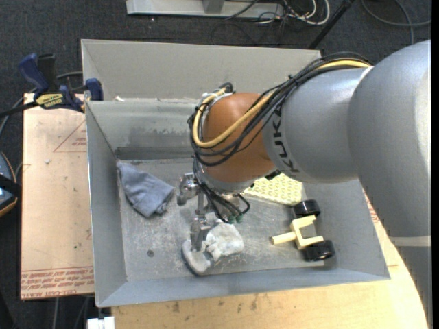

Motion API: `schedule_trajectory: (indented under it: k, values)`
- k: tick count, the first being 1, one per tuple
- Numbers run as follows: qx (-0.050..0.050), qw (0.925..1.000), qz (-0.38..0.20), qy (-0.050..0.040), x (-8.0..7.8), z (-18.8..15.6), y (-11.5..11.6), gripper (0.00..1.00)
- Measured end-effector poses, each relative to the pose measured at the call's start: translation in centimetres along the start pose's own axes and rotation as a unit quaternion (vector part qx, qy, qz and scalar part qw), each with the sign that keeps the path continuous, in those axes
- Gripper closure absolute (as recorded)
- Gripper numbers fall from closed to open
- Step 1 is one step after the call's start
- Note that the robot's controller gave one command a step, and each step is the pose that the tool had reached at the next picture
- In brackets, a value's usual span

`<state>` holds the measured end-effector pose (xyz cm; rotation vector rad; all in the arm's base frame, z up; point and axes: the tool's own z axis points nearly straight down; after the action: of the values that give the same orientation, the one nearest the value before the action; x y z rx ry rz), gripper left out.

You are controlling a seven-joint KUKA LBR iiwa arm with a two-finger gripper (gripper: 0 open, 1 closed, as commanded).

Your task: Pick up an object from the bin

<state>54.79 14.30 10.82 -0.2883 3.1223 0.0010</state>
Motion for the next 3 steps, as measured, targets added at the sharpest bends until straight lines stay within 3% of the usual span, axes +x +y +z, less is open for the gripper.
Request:
schedule_trajectory:
  k: [1,2,3]
  values:
    - [-0.003,1.0,0.002,0.0033,0.6,1.7,-3.0,0.0]
    - [-0.001,0.9872,-0.159,0.0028,-3.0,1.2,-4.8,0.0]
    - [-0.002,0.9835,-0.181,-0.0022,-2.0,1.8,-7.6,0.0]
